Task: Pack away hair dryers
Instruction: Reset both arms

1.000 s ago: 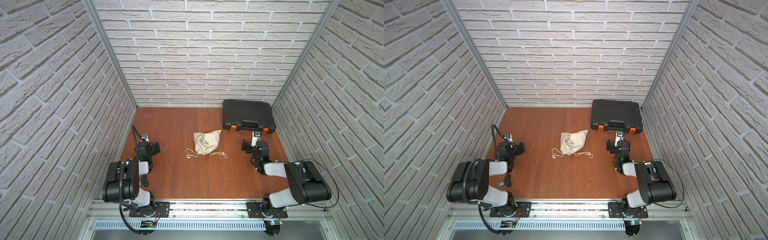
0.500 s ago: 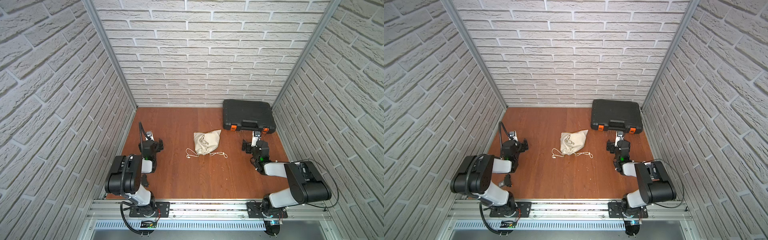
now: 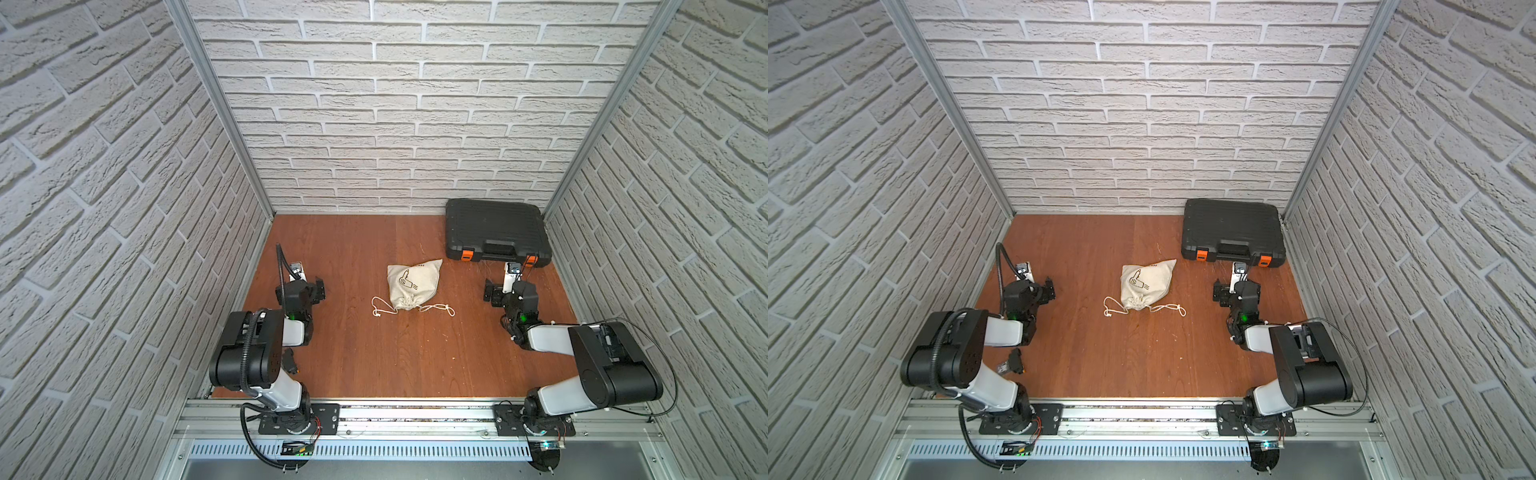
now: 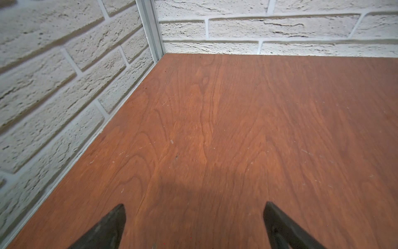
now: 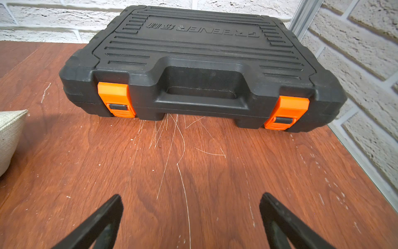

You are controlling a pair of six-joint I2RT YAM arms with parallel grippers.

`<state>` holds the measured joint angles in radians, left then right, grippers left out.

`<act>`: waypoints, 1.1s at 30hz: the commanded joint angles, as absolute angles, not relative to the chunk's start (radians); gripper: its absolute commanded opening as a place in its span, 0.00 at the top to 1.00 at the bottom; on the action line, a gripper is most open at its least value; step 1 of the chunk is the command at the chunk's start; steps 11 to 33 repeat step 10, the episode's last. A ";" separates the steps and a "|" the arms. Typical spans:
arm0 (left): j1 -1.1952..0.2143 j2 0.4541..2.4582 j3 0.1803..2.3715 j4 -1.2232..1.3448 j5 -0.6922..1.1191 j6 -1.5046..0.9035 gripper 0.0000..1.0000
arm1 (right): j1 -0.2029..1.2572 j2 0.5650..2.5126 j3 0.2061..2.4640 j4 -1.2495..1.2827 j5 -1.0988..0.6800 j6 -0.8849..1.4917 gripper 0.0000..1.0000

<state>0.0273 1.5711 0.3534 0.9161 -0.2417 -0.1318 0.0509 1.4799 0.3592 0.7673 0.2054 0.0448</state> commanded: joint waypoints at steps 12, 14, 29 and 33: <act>0.032 1.573 0.367 0.962 -0.253 -0.125 0.02 | 0.057 1.466 0.367 0.812 0.209 0.036 0.01; 0.032 1.573 0.367 0.962 -0.253 -0.125 0.02 | 0.057 1.466 0.367 0.812 0.209 0.036 0.01; 0.032 1.573 0.367 0.962 -0.253 -0.125 0.02 | 0.057 1.466 0.367 0.812 0.209 0.036 0.01; 0.032 1.573 0.367 0.962 -0.253 -0.125 0.02 | 0.057 1.466 0.367 0.812 0.209 0.036 0.01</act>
